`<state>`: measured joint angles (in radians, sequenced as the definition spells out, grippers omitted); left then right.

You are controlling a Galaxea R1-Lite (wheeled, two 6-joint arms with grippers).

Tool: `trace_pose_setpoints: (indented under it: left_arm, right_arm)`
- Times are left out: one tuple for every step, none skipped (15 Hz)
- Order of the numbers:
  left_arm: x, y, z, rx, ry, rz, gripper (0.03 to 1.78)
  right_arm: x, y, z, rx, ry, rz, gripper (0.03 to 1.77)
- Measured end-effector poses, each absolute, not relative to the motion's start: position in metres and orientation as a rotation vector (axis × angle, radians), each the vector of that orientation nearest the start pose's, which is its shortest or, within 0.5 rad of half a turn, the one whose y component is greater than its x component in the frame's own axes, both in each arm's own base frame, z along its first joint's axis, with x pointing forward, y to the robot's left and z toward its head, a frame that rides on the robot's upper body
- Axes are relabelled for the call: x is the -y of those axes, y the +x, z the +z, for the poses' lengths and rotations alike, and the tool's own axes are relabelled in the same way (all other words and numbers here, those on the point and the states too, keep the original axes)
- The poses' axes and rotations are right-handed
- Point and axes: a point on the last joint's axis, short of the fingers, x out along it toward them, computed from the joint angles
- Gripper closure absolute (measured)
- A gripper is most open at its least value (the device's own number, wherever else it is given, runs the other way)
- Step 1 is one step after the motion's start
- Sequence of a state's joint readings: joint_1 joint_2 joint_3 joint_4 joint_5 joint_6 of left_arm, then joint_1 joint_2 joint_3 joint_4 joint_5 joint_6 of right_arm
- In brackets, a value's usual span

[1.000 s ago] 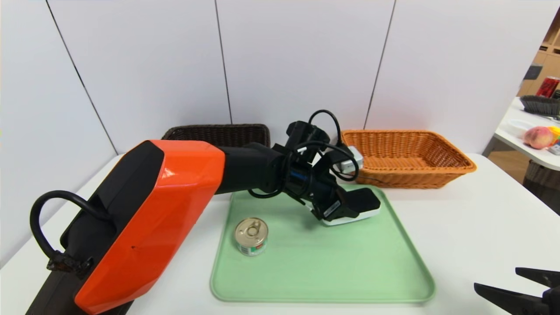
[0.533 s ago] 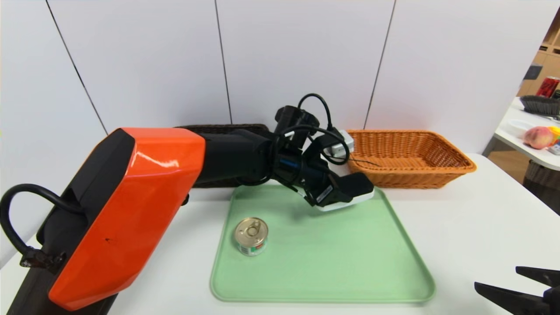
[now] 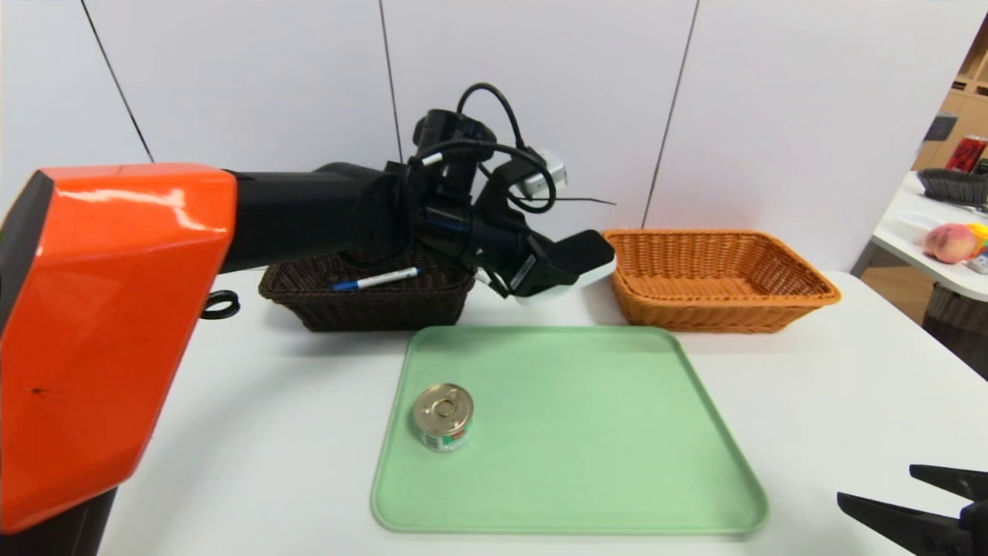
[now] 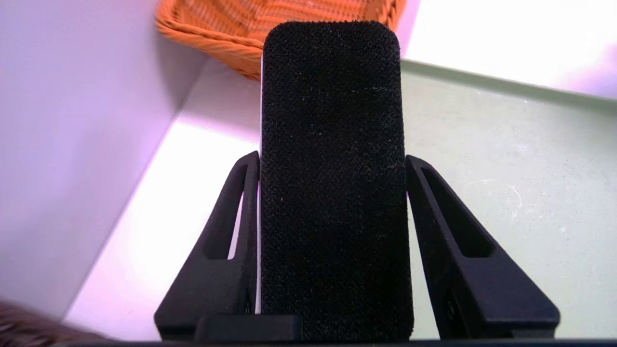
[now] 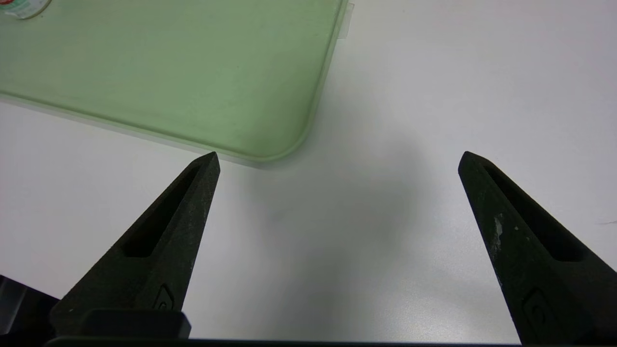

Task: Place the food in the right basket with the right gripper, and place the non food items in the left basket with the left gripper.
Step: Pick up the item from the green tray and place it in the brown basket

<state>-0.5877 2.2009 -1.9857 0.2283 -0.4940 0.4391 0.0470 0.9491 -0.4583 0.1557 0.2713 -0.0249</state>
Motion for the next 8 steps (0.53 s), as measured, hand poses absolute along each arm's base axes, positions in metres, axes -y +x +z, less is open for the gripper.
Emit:
trace_pose_setpoints:
  left_arm:
    - [0.251,0.372,0.245,-0.208,0.408,-1.127,0.88]
    - [0.240,0.373,0.252,-0.200,0.405,-1.105,0.88]
    - [0.231,0.374,0.258,-0.196,0.403,-1.086,0.88]
    - [0.221,0.376,0.264,-0.192,0.401,-1.062,0.88]
    - [0.210,0.378,0.270,-0.185,0.400,-1.037,0.88]
    - [0.198,0.380,0.275,-0.181,0.398,-1.009,0.88]
    - [0.186,0.381,0.279,-0.180,0.398,-0.983,0.88]
    - [0.173,0.382,0.284,-0.184,0.395,-0.956,0.88]
  right_arm:
    - [-0.011,0.096,0.167,-0.639,0.048,0.315,0.09]
    - [-0.011,0.096,0.167,-0.639,0.048,0.315,0.09]
    - [-0.011,0.096,0.167,-0.639,0.048,0.315,0.09]
    - [-0.011,0.096,0.167,-0.638,0.048,0.315,0.09]
    - [-0.011,0.096,0.167,-0.638,0.048,0.315,0.09]
    - [-0.011,0.096,0.167,-0.638,0.048,0.315,0.09]
    - [-0.011,0.096,0.167,-0.638,0.048,0.315,0.09]
    - [-0.011,0.096,0.167,-0.638,0.048,0.315,0.09]
